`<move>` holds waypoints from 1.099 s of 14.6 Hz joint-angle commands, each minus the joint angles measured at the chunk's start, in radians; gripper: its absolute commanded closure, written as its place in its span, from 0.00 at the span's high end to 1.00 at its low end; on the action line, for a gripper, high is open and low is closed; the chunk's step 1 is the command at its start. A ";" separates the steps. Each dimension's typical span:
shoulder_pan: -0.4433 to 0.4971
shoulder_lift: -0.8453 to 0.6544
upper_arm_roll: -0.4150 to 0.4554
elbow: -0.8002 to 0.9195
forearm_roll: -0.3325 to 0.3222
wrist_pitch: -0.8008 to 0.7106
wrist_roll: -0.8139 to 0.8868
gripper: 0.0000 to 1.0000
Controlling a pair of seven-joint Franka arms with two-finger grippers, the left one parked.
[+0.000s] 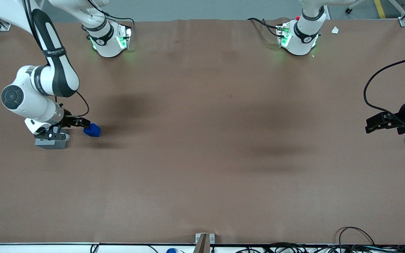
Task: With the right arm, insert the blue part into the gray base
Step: 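Close the right gripper on the blue block and lift it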
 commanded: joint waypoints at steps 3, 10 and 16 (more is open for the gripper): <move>-0.008 0.062 0.010 -0.007 0.005 0.055 0.002 0.89; -0.003 0.114 0.012 -0.004 0.008 0.070 0.003 0.80; 0.000 0.116 0.014 -0.004 0.008 0.069 0.003 0.34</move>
